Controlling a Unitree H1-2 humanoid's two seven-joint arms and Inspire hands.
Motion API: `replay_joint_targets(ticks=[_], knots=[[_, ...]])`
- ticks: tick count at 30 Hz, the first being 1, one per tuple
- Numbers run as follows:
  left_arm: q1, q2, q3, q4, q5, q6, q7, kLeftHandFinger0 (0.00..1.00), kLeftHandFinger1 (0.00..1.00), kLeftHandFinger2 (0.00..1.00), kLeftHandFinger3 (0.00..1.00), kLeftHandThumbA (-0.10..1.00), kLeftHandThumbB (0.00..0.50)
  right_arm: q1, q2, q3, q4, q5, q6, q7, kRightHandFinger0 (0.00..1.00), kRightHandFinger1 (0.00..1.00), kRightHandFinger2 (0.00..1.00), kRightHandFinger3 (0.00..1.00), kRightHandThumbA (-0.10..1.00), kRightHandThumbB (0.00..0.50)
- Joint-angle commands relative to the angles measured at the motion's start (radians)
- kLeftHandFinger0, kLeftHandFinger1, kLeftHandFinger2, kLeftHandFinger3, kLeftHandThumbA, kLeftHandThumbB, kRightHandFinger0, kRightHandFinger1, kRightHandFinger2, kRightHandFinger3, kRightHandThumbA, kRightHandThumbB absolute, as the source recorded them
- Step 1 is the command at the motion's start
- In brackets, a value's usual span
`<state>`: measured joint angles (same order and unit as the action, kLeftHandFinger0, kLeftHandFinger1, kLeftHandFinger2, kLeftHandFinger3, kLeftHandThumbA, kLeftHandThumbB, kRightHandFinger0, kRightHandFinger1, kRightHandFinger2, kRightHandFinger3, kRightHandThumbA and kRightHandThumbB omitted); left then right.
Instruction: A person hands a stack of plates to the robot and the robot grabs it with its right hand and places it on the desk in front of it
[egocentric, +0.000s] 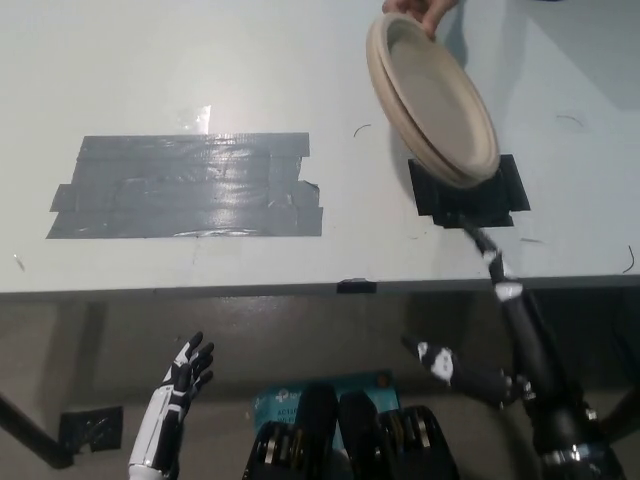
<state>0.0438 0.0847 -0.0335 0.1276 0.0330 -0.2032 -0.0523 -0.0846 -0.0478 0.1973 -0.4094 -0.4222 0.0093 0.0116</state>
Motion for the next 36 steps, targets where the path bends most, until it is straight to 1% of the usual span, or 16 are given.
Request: replay_joint_targets(ticks=[1, 3, 4, 5, 6, 8, 10, 11, 13, 14, 17, 22, 27, 30, 33, 36], knots=[[-0.001, 0.008, -0.004, -0.021, 0.007, -0.023, -0.007, 1.00, 1.00, 1.00, 1.00, 1.00, 0.280, -0.155, 0.043, -0.018, -0.088, -0.309, -0.027, -0.113, 1.00, 1.00, 1.00, 1.00, 0.94, 0.291], [-0.005, 0.009, -0.005, -0.016, 0.008, -0.029, -0.007, 1.00, 1.00, 1.00, 1.00, 1.00, 0.276, -0.202, 0.049, -0.025, -0.063, -0.329, -0.002, -0.121, 1.00, 1.00, 1.00, 1.00, 0.92, 0.295], [-0.008, 0.009, -0.005, -0.013, 0.009, -0.029, -0.006, 1.00, 1.00, 1.00, 1.00, 1.00, 0.278, -0.233, 0.057, -0.030, -0.040, -0.345, 0.016, -0.136, 1.00, 1.00, 1.00, 1.00, 0.95, 0.305], [-0.008, 0.009, -0.004, -0.012, 0.009, -0.028, -0.006, 1.00, 1.00, 1.00, 1.00, 1.00, 0.278, -0.240, 0.060, -0.031, -0.033, -0.353, 0.021, -0.141, 1.00, 1.00, 1.00, 1.00, 0.95, 0.304], [-0.007, 0.007, -0.003, -0.013, 0.003, -0.026, -0.007, 1.00, 1.00, 1.00, 1.00, 1.00, 0.273, -0.256, 0.067, -0.032, -0.021, -0.380, 0.035, -0.153, 1.00, 1.00, 1.00, 1.00, 1.00, 0.313], [-0.010, 0.007, -0.001, -0.011, -0.001, -0.027, -0.006, 1.00, 1.00, 1.00, 1.00, 1.00, 0.267, -0.297, 0.074, -0.029, 0.023, -0.428, 0.048, -0.189, 1.00, 1.00, 1.00, 1.00, 1.00, 0.306], [-0.006, 0.006, 0.001, -0.013, -0.005, -0.024, -0.007, 1.00, 1.00, 1.00, 1.00, 1.00, 0.271, -0.320, 0.079, -0.028, 0.061, -0.436, 0.046, -0.215, 1.00, 1.00, 1.00, 1.00, 1.00, 0.302], [-0.004, 0.006, -0.001, -0.016, -0.005, -0.022, -0.008, 1.00, 1.00, 1.00, 1.00, 1.00, 0.273, -0.339, 0.080, -0.027, 0.097, -0.451, 0.060, -0.227, 1.00, 1.00, 1.00, 1.00, 1.00, 0.307], [-0.003, 0.006, -0.003, -0.019, -0.004, -0.019, -0.010, 1.00, 1.00, 1.00, 1.00, 1.00, 0.280, -0.367, 0.084, -0.029, 0.153, -0.464, 0.097, -0.225, 1.00, 1.00, 1.00, 1.00, 1.00, 0.302], [-0.004, 0.007, -0.003, -0.018, -0.007, -0.018, -0.012, 1.00, 1.00, 1.00, 1.00, 1.00, 0.279, -0.383, 0.084, -0.028, 0.183, -0.466, 0.105, -0.230, 1.00, 1.00, 1.00, 1.00, 1.00, 0.292], [-0.004, 0.008, -0.005, -0.017, -0.008, -0.022, -0.018, 1.00, 1.00, 1.00, 1.00, 1.00, 0.273, -0.404, 0.087, -0.031, 0.242, -0.470, 0.113, -0.256, 1.00, 1.00, 1.00, 1.00, 1.00, 0.287], [-0.003, 0.008, -0.005, -0.020, -0.012, -0.015, -0.022, 1.00, 1.00, 1.00, 1.00, 1.00, 0.268, -0.453, 0.094, -0.044, 0.326, -0.455, 0.127, -0.279, 1.00, 1.00, 1.00, 1.00, 1.00, 0.309], [-0.004, 0.008, -0.009, -0.025, -0.011, -0.011, -0.027, 1.00, 1.00, 1.00, 1.00, 1.00, 0.262, -0.505, 0.071, -0.053, 0.417, -0.447, 0.143, -0.282, 1.00, 1.00, 1.00, 1.00, 1.00, 0.307], [-0.003, 0.009, -0.010, -0.028, -0.010, -0.010, -0.029, 1.00, 1.00, 1.00, 1.00, 1.00, 0.266, -0.524, 0.062, -0.057, 0.459, -0.437, 0.151, -0.283, 1.00, 1.00, 1.00, 1.00, 1.00, 0.293], [-0.006, 0.009, -0.010, -0.032, -0.010, -0.004, -0.030, 1.00, 1.00, 1.00, 1.00, 1.00, 0.259, -0.550, 0.049, -0.062, 0.523, -0.431, 0.156, -0.293, 1.00, 1.00, 1.00, 1.00, 1.00, 0.289], [-0.008, 0.010, -0.010, -0.026, -0.010, -0.007, -0.030, 1.00, 1.00, 1.00, 1.00, 1.00, 0.267, -0.562, 0.042, -0.066, 0.557, -0.424, 0.158, -0.301, 1.00, 1.00, 1.00, 1.00, 1.00, 0.290]])
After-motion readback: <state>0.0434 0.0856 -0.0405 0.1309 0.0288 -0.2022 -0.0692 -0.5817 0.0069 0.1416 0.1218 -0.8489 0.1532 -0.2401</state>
